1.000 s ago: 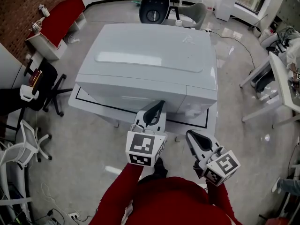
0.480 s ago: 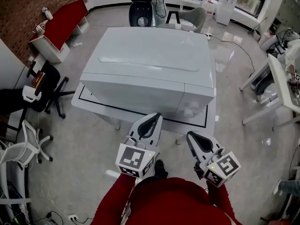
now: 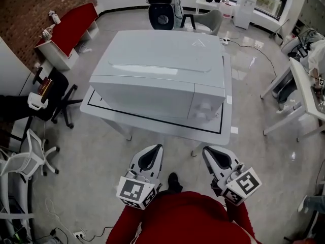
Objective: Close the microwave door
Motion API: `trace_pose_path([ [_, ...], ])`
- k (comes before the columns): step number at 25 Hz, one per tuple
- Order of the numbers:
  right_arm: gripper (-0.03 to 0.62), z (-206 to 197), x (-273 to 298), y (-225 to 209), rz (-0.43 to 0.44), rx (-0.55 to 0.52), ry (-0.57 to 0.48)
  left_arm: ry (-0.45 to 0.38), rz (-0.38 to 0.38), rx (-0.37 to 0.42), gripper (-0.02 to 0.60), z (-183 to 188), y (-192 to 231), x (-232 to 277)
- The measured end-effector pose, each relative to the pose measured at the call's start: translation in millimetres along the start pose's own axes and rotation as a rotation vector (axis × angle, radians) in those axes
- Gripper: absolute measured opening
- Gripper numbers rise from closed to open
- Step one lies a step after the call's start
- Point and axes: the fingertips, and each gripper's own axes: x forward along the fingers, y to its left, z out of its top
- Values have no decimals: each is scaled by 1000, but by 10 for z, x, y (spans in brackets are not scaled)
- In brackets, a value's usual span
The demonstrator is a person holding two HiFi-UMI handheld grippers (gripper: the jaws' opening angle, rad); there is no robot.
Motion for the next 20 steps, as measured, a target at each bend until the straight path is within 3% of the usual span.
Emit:
trace_pose_path([
  [4, 15, 44, -57, 94, 28, -34, -49, -16, 2, 5, 9, -4, -92, -106],
  [12, 14, 92, -229, 120, 14, -48, -95, -31, 8, 106, 9, 133, -217, -281],
  [16, 14, 106, -280, 94, -7, -76, -101, -17, 39, 110, 9, 171, -189, -353],
  [20, 12, 77, -296, 91, -19, -125, -78, -42, 18, 105, 9, 147, -209, -398],
])
